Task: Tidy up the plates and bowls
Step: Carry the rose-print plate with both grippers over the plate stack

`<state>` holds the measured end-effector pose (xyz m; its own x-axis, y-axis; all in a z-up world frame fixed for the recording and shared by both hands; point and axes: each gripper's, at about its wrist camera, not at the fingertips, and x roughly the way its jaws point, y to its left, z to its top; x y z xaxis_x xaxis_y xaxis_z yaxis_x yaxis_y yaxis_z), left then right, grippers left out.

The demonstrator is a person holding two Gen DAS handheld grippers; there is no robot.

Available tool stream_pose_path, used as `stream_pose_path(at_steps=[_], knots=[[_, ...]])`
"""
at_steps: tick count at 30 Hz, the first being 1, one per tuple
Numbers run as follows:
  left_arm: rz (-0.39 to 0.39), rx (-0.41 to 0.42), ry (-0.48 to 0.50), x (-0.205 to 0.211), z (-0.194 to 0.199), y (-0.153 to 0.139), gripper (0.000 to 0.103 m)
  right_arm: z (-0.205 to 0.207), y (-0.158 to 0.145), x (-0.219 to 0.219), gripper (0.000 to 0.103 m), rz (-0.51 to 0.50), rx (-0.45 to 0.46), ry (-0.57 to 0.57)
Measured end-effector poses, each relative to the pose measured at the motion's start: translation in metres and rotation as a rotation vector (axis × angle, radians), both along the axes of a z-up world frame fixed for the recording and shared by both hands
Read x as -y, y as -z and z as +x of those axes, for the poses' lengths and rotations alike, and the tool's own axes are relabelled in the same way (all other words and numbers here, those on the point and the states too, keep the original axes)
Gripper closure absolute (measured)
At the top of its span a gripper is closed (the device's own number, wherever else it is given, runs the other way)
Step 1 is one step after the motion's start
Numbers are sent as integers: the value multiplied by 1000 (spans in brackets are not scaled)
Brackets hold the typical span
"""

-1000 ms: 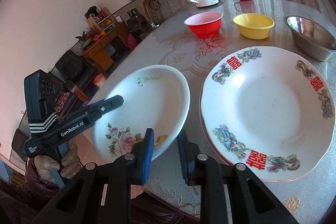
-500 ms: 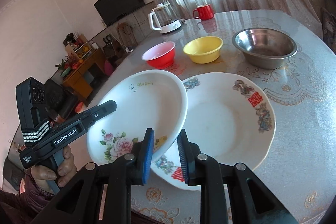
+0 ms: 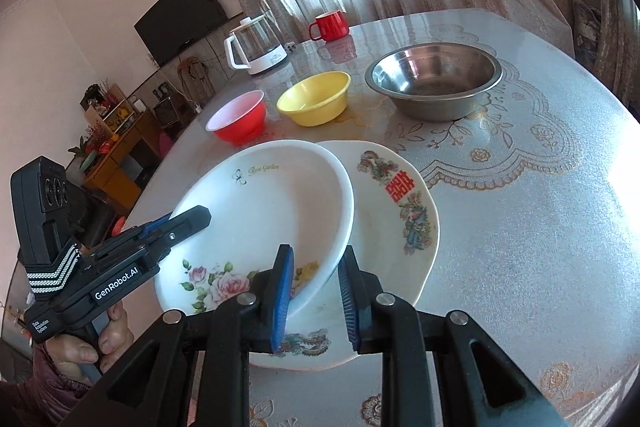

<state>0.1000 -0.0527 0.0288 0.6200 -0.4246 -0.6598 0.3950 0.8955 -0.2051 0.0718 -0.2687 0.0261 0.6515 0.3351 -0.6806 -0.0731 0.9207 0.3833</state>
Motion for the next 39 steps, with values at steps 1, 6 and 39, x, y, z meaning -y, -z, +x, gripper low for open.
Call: stream_pose_path(at_steps=[1,6,39], knots=[[1,-1,5,1,-1,1,83,-1,0,1,81,-5,0,7],[32,-11,14,9,-2,7,83,-3,0,4,81,-39,1,23],[168,49,-19,19,-7,16,82,5,17,-33,77,-402,17,44]])
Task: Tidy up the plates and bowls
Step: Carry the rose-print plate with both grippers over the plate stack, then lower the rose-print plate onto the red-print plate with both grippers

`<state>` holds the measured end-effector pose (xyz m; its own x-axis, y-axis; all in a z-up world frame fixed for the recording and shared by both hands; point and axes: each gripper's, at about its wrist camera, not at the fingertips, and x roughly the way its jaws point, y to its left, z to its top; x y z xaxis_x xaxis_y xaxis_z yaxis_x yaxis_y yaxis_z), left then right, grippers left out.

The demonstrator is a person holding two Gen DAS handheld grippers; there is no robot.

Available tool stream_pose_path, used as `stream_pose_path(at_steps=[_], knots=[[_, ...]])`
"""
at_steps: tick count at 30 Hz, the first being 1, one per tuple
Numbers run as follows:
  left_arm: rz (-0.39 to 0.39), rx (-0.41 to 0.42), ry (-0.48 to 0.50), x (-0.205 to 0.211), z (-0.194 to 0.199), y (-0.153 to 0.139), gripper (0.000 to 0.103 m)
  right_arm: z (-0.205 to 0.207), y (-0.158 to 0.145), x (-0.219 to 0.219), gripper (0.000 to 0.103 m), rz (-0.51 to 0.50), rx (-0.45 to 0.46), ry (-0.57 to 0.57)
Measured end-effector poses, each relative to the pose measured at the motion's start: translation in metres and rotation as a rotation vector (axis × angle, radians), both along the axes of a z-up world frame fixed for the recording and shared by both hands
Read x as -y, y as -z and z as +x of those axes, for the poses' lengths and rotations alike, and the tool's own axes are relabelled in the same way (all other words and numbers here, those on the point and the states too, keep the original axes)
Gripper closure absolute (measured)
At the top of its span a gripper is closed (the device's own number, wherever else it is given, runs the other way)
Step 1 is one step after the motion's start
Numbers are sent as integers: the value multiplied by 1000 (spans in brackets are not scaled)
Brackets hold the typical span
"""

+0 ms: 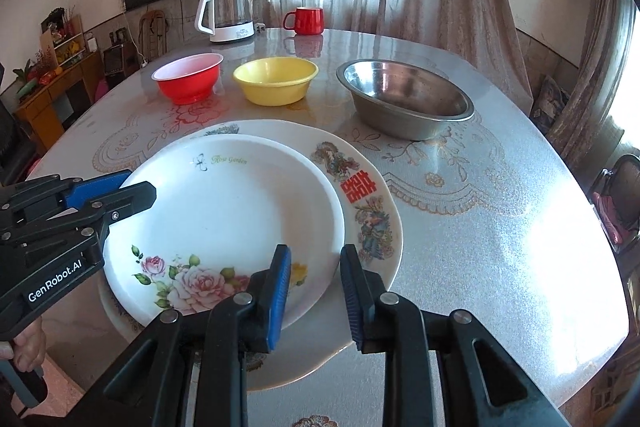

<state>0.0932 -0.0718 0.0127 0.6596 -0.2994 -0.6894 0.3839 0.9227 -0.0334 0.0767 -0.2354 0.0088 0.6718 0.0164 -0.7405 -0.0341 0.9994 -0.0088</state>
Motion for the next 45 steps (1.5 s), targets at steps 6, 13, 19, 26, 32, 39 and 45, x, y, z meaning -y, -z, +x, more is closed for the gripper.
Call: stream_pose_path(at_steps=[6,13,19,26,32,39,45], knots=[[0,-11,19,5,-4,2,82,-2,-4,18,76,135,0,28],[0,-6,8,4,-7,1,81,-10,-18,53,76,334,67,120],[-7,-5,-2,0,-9,-1,75,-5,-3,83,72,449,12,235],[-16,-10,-12,-3,-12,-3,72,-1,12,80,72,495,-29,216],[-22,-37,-39,-9,-9,-1,66,2,13,71,72,474,-28,187],[-54,-43,-52,-17,-10,-1,65,4,12,66,72,424,-24,179],[-93,-39,-83,-29,-9,-5,65,4,11,61,72,385,-25,176]])
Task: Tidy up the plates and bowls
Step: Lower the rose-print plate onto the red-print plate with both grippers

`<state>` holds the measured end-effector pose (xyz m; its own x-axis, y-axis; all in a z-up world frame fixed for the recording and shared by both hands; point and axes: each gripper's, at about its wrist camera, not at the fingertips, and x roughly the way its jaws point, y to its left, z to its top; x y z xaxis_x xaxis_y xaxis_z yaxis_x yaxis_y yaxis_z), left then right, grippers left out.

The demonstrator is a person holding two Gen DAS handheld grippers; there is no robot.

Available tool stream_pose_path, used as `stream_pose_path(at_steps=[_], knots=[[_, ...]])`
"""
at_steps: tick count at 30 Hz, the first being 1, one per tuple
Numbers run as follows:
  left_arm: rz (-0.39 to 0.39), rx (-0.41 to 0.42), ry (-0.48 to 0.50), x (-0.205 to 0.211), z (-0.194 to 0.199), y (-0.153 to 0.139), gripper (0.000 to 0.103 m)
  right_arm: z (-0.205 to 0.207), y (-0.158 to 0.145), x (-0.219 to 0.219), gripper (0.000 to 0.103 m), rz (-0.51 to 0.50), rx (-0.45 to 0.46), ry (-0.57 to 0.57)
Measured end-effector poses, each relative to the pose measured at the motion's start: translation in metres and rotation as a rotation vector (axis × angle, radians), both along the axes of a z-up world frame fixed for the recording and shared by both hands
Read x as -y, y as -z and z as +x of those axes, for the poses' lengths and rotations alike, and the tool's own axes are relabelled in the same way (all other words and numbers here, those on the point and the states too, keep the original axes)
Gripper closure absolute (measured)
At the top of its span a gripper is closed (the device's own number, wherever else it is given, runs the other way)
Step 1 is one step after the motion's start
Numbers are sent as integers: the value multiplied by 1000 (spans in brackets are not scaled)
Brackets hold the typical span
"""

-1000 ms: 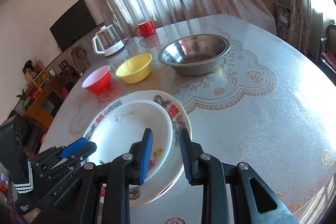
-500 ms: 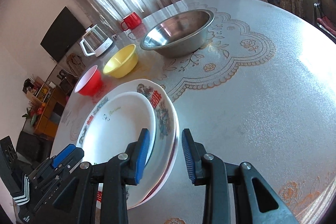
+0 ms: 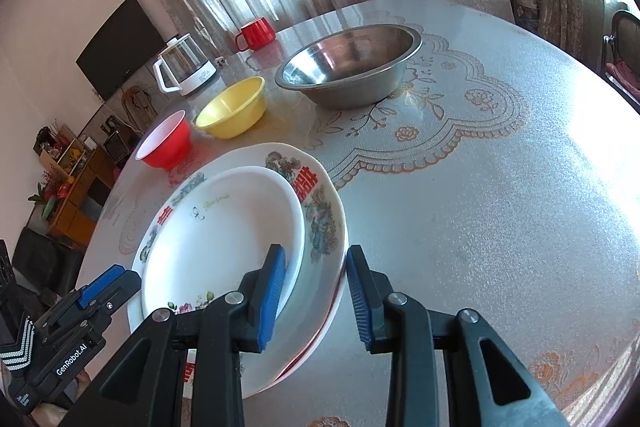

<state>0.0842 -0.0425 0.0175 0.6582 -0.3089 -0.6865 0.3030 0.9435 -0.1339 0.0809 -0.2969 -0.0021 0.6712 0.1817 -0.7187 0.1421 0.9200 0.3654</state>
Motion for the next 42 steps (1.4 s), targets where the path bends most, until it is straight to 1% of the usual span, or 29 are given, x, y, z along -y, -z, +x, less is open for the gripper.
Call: stream_pose_path(at_steps=[3,8,12,17,22,25,31,35,42], knots=[[-13,8,-23,-7,2,-2,65,0,0,0,72,-8,0,-5],[-9,0,-46,-11,7,0,65,0,0,-1,71,-15,3,-16],[8,-4,-36,-8,6,4,65,0,0,-3,70,-29,4,-25],[27,-13,-11,-3,6,8,65,1,0,-1,70,-22,0,-42],[26,-9,-4,-2,10,3,65,2,-1,0,70,-25,-4,-62],[21,-6,-4,-2,14,-1,65,3,-2,3,70,-11,-7,-65],[39,0,16,7,24,-7,65,6,-4,13,70,18,-9,-57],[35,-14,45,17,35,-11,65,11,-6,24,70,50,3,-46],[40,-22,103,40,59,-21,65,31,-8,42,70,114,14,-31]])
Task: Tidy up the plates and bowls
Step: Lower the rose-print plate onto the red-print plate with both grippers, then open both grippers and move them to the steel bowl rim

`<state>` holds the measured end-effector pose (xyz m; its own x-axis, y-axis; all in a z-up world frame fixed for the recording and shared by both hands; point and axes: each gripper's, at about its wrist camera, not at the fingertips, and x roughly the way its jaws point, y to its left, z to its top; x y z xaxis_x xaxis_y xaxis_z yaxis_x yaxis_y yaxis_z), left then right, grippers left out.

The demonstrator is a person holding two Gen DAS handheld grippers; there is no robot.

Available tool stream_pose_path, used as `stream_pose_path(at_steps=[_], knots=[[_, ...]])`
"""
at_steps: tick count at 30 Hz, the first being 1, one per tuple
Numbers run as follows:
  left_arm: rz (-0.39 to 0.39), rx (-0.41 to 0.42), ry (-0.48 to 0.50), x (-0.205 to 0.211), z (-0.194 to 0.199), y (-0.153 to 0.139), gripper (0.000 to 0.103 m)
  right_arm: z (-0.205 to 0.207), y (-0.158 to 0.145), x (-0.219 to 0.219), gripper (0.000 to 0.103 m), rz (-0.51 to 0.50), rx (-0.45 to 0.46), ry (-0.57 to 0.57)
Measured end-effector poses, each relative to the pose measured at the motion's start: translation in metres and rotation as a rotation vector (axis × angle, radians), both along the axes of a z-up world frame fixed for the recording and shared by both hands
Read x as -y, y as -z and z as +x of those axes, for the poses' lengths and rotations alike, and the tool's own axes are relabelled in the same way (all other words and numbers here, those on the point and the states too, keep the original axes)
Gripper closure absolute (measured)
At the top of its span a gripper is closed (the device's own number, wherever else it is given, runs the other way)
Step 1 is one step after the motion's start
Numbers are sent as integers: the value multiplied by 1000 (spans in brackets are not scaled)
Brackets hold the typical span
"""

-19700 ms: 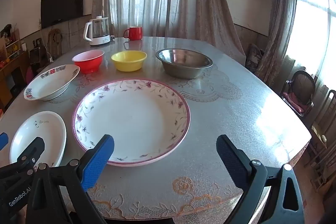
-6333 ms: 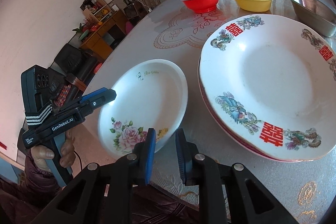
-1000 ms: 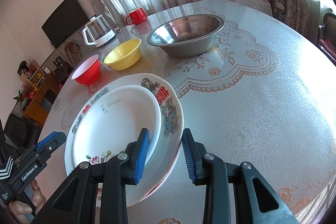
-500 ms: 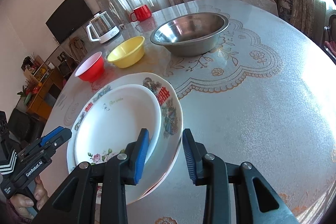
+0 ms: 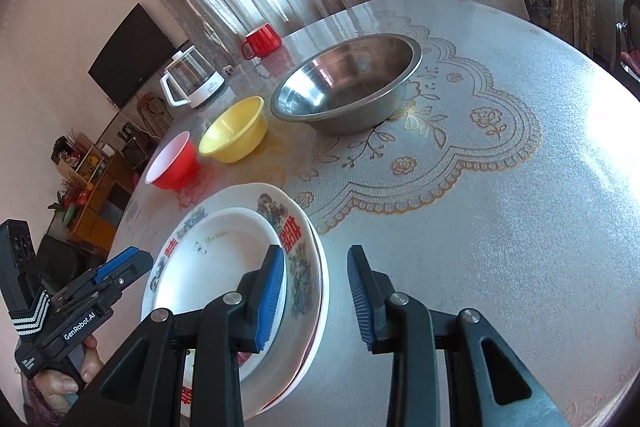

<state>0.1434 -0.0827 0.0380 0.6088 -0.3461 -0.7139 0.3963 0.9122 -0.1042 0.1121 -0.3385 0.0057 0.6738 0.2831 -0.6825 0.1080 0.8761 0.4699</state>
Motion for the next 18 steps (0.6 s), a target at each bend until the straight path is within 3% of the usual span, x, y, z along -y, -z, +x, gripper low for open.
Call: stream_pose_path(at_steps=[11,18], knots=[[-5,-26,96,47,54,-11,65,43,-7,31,70,48,14,61],[-33,-84,139,80,88,-8,66,70,-8,50,70,60,19,107]])
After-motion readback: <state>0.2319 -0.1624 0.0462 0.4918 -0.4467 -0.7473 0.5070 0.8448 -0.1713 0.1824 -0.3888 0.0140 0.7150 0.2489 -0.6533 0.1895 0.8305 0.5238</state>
